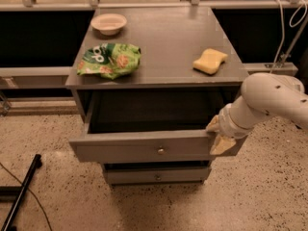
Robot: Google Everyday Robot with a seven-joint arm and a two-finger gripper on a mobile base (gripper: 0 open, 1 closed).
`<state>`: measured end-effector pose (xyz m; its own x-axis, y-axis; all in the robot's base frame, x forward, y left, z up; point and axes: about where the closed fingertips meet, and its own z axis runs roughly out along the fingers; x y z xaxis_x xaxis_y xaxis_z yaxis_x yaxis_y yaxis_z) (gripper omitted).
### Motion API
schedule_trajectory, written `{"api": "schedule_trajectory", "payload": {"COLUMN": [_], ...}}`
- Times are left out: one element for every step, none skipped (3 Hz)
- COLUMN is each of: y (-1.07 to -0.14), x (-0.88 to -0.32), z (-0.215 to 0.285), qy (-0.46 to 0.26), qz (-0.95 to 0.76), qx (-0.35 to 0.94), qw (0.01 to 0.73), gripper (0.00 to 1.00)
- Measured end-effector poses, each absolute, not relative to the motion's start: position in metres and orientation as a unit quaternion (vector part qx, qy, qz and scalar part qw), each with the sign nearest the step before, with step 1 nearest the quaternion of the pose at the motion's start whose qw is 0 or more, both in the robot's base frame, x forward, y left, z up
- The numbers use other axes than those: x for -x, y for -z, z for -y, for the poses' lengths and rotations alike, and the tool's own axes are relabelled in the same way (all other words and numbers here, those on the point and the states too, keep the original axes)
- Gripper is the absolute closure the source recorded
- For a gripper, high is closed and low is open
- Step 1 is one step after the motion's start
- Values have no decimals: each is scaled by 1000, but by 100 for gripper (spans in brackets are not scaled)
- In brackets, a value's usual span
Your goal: Open top drawer
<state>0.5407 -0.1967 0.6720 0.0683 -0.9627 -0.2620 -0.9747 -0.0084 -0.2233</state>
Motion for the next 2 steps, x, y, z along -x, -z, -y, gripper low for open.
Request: {"api": "schedule_trajectory", "payload": {"y": [-679, -689], "x": [-497, -467], "z": [206, 205], "qy": [-35, -45], "qz": [-687, -684], "qx": [708, 711], "qw": [160, 156], "gripper": [35, 35]}}
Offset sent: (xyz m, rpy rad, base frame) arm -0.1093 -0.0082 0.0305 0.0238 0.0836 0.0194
